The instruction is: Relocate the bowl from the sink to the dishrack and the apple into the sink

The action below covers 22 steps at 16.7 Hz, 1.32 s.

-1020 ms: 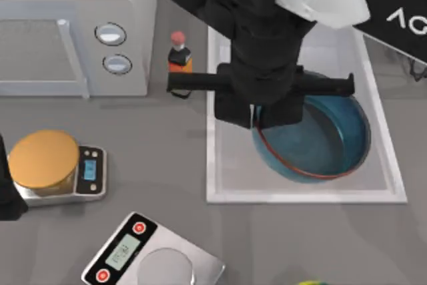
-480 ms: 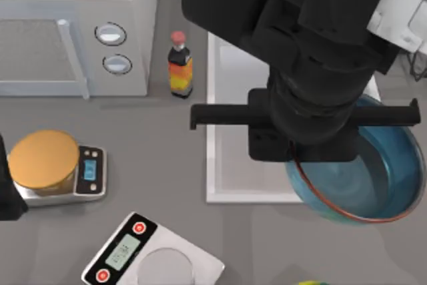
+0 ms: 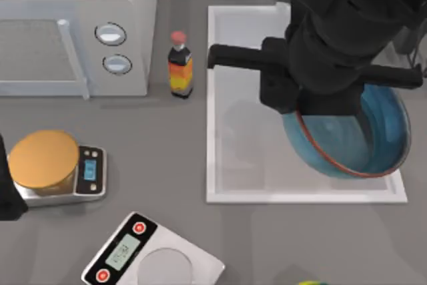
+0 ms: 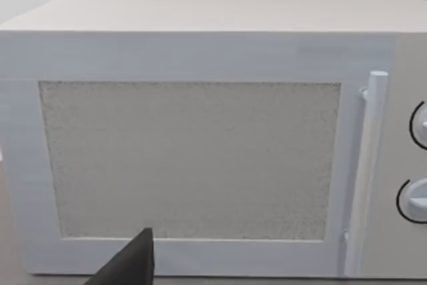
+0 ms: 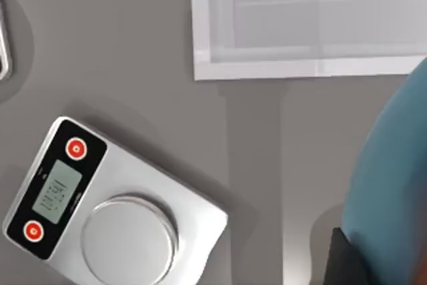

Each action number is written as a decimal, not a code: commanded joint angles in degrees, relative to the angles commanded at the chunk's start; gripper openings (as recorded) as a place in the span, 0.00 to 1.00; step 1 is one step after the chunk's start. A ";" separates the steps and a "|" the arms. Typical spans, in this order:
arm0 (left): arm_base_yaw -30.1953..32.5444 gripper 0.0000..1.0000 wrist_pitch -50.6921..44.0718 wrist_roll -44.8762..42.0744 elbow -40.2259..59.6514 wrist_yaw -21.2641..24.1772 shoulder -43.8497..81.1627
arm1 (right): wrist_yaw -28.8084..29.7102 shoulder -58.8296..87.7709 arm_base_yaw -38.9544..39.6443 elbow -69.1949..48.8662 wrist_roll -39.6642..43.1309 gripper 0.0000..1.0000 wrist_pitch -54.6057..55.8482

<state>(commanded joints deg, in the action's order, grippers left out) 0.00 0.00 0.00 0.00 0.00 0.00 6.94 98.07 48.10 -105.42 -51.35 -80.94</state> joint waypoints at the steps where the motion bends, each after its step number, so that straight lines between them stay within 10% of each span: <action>1: 0.00 1.00 0.00 0.00 0.00 0.00 0.00 | -1.18 -0.96 -2.92 0.79 2.27 0.00 3.50; 15: 0.00 1.00 0.00 0.00 0.00 0.00 0.00 | -26.44 -20.29 -62.75 24.22 45.51 0.00 71.25; 22: 0.00 1.00 0.00 0.00 0.00 0.00 0.00 | -29.67 -23.06 -72.08 29.59 50.39 0.00 80.50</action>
<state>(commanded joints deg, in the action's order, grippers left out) 0.00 0.00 0.00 0.00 0.00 0.00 -22.73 75.00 -23.98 -75.83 -0.96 -0.45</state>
